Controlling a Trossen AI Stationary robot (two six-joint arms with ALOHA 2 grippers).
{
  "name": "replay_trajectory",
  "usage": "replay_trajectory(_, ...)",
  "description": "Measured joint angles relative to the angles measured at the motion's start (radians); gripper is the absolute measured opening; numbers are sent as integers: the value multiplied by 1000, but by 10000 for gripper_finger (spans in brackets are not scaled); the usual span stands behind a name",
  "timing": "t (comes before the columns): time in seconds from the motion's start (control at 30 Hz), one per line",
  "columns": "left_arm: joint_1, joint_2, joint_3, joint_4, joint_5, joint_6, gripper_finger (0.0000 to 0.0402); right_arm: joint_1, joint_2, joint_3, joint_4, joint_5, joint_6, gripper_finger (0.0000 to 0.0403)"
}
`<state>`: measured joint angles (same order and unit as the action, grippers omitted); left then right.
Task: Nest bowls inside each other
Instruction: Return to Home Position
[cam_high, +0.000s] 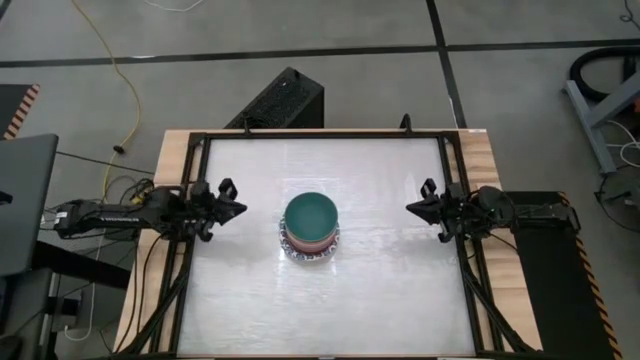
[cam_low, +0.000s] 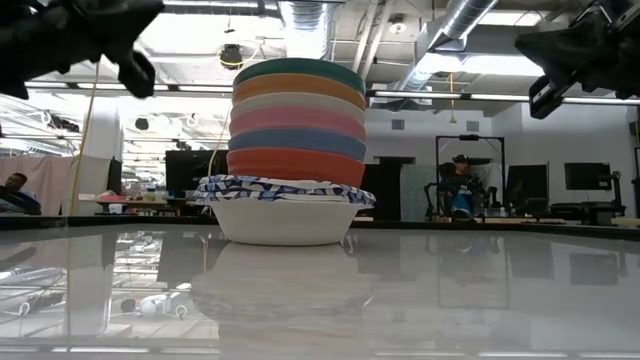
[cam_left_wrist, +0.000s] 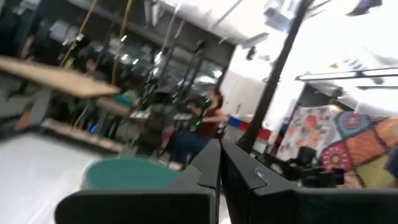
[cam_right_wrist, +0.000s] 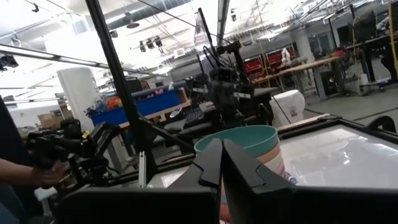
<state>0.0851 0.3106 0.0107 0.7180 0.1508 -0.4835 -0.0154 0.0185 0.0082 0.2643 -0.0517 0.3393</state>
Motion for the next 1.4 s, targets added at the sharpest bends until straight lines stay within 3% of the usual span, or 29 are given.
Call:
replay_trajectory(0.23,-10,1,3,-28,-24,-21,0,0,0,0,2,1,-8,34)
replay_trajectory(0.33,-10,-30,23,-44,26,-54,0,0,0,0,2,1,-8,34)
replay_trajectory(0.5,-10,-169,130,-330,20,-12,0,0,0,0,1,1,-8,33)
replay_trajectory(0.63,-26,-307,163,-539,-116,56,0,0,0,0,1,1,-8,33)
replay_trajectory(0.77,-42,-292,127,-527,-188,111,0,0,0,0,0,1,-8,33)
replay_trajectory(0.97,-72,-254,0,-320,-212,92,0,0,0,0,2,1,-8,33)
replay_trajectory(1.4,-86,-275,1,-345,-242,132,0,0,0,-1,-107,1,-89,33)
